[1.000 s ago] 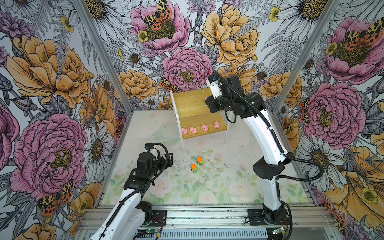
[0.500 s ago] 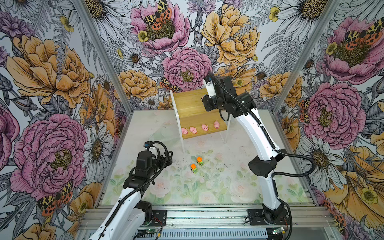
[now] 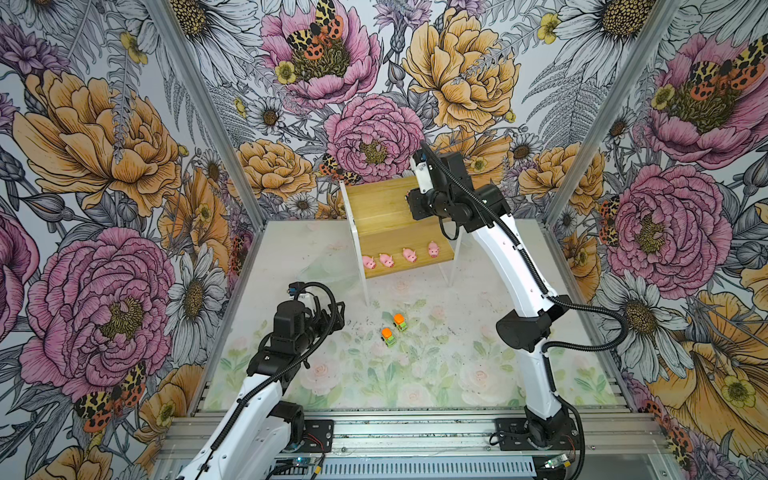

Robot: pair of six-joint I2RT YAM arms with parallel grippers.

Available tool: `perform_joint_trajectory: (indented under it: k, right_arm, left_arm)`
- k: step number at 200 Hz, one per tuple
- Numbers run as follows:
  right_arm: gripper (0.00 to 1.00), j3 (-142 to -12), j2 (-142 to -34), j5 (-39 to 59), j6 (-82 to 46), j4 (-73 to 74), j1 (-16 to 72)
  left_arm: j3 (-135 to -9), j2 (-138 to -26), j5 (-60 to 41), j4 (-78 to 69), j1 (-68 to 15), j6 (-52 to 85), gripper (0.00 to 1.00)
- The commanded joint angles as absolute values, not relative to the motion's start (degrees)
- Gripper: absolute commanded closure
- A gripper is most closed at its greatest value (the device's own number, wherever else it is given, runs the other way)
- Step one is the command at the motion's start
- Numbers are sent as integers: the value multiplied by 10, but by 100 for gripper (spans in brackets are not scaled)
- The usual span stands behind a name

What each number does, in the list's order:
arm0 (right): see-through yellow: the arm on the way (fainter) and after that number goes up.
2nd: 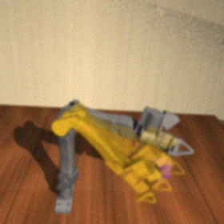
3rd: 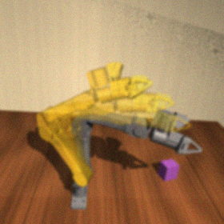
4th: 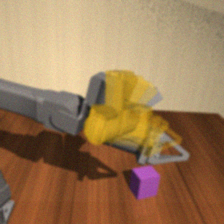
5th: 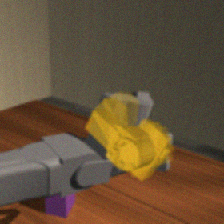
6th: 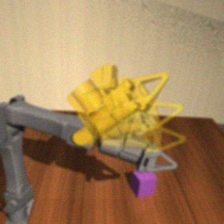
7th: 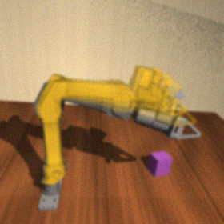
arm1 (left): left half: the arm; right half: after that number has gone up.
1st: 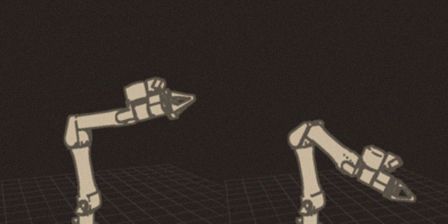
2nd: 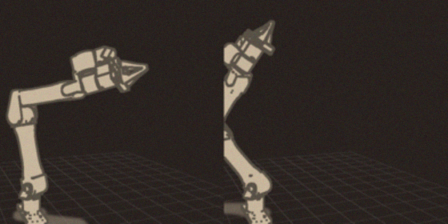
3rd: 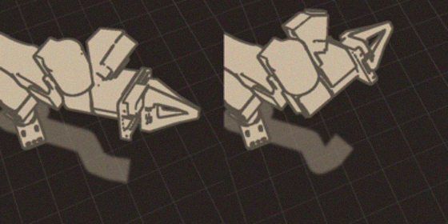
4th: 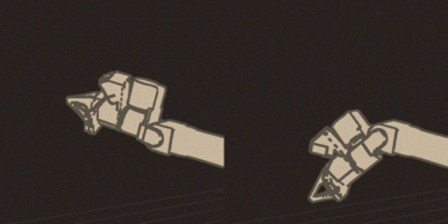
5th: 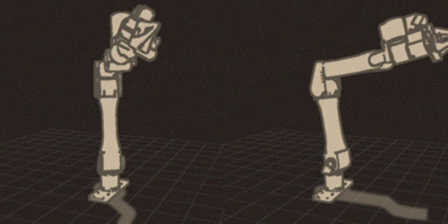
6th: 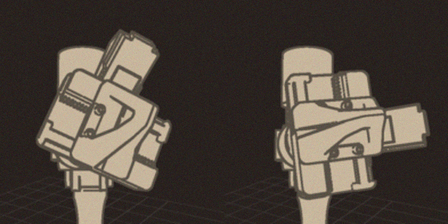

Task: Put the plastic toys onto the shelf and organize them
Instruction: 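Lower the truck beside the green-roof truck and open the right gripper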

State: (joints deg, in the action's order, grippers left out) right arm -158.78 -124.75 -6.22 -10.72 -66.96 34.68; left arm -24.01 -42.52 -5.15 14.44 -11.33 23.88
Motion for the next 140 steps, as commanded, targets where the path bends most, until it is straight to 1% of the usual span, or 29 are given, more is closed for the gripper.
perform_joint_trajectory:
  k: [1,53,140]
  right_arm:
    - [81,-1594,-1260,-53,-118,-660,347]
    - [81,-1586,-1258,-47,-118,-660,351]
    - [80,-1560,-1248,-68,-116,-660,363]
  left_arm:
    - [-252,-423,-38,152,-112,233,1]
    - [-251,-420,-37,155,-112,234,1]
    - [-250,-419,-37,155,-112,235,1]
